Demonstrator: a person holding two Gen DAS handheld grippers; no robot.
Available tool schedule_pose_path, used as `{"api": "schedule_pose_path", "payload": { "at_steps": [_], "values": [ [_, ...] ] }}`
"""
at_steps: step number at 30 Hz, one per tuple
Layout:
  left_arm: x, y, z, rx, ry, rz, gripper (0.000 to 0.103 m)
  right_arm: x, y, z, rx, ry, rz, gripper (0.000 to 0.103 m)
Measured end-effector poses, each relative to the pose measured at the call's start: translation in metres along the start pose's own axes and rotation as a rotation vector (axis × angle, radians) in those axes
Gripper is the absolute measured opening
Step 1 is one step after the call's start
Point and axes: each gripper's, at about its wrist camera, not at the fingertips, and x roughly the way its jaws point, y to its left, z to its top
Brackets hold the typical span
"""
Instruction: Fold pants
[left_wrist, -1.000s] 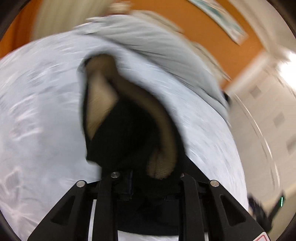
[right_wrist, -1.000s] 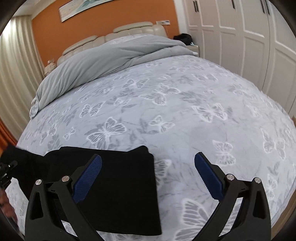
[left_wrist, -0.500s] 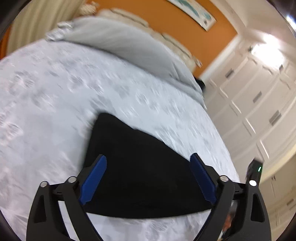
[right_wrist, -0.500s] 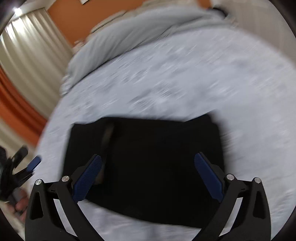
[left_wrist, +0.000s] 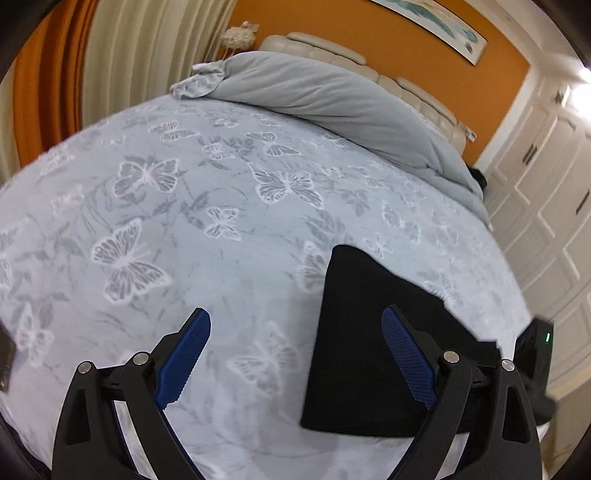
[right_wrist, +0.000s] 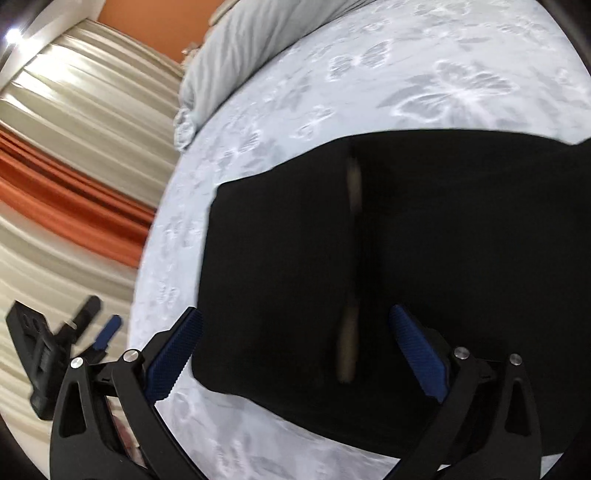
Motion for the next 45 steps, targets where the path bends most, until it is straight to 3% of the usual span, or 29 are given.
{"api": "schedule_pose_path", "payload": {
  "at_steps": [2, 4, 5, 6, 9, 14, 17, 22, 24, 27, 30, 32, 35, 37, 39, 42, 45],
  "values": [
    [0.003, 0.002, -0.006, 0.024, 0.028, -0.006, 0.092, 0.006, 0.005, -0.001, -0.018, -0.009, -0.01, 0.095],
    [0.008, 0.004, -0.01, 0.032, 0.05, -0.013, 0.092, 0.01, 0.009, -0.003, -0.04, -0.023, -0.042, 0.059],
    [0.01, 0.004, -0.012, 0.034, 0.062, -0.016, 0.092, 0.01, 0.01, -0.002, -0.046, -0.03, -0.052, 0.047],
    [0.011, 0.005, -0.013, 0.031, 0.07, -0.018, 0.092, 0.01, 0.008, -0.001, -0.035, -0.034, -0.028, 0.02],
    [0.014, 0.005, -0.013, 0.013, 0.088, -0.036, 0.092, 0.001, 0.015, 0.002, -0.044, -0.079, -0.018, 0.016],
    [0.013, -0.012, -0.009, 0.001, 0.066, -0.083, 0.092, -0.053, 0.048, 0.008, -0.175, -0.183, 0.04, 0.016],
    [0.015, -0.032, -0.009, 0.016, 0.062, -0.121, 0.092, -0.102, 0.046, 0.008, -0.226, -0.27, 0.035, 0.016],
    [0.03, -0.071, -0.02, 0.055, 0.093, -0.171, 0.092, -0.18, -0.005, 0.007, -0.191, -0.387, -0.035, 0.016],
    [0.041, -0.092, -0.029, 0.088, 0.12, -0.186, 0.092, -0.199, -0.033, 0.007, -0.151, -0.395, -0.071, 0.016],
    [0.055, -0.118, -0.044, 0.158, 0.15, -0.18, 0.092, -0.205, -0.083, 0.005, -0.053, -0.347, -0.119, 0.016],
    [0.07, -0.139, -0.062, 0.224, 0.187, -0.171, 0.092, -0.174, -0.133, 0.002, 0.035, -0.199, -0.197, 0.021],
    [0.079, -0.145, -0.069, 0.235, 0.217, -0.177, 0.092, -0.159, -0.147, -0.001, 0.069, -0.119, -0.225, 0.024],
    [0.09, -0.137, -0.068, 0.174, 0.266, -0.205, 0.092, -0.17, -0.138, -0.005, 0.043, -0.144, -0.252, 0.042],
    [0.101, -0.127, -0.063, 0.107, 0.304, -0.214, 0.092, -0.186, -0.126, -0.008, -0.016, -0.213, -0.284, 0.079],
    [0.116, -0.117, -0.062, 0.038, 0.352, -0.221, 0.092, -0.186, -0.123, -0.007, -0.033, -0.235, -0.321, 0.082],
    [0.137, -0.109, -0.066, -0.064, 0.447, -0.284, 0.093, -0.171, -0.134, -0.003, 0.011, -0.169, -0.331, 0.082],
    [0.143, -0.112, -0.068, -0.077, 0.452, -0.305, 0.093, -0.152, -0.153, 0.002, 0.07, -0.108, -0.31, 0.082]
  ]
}}
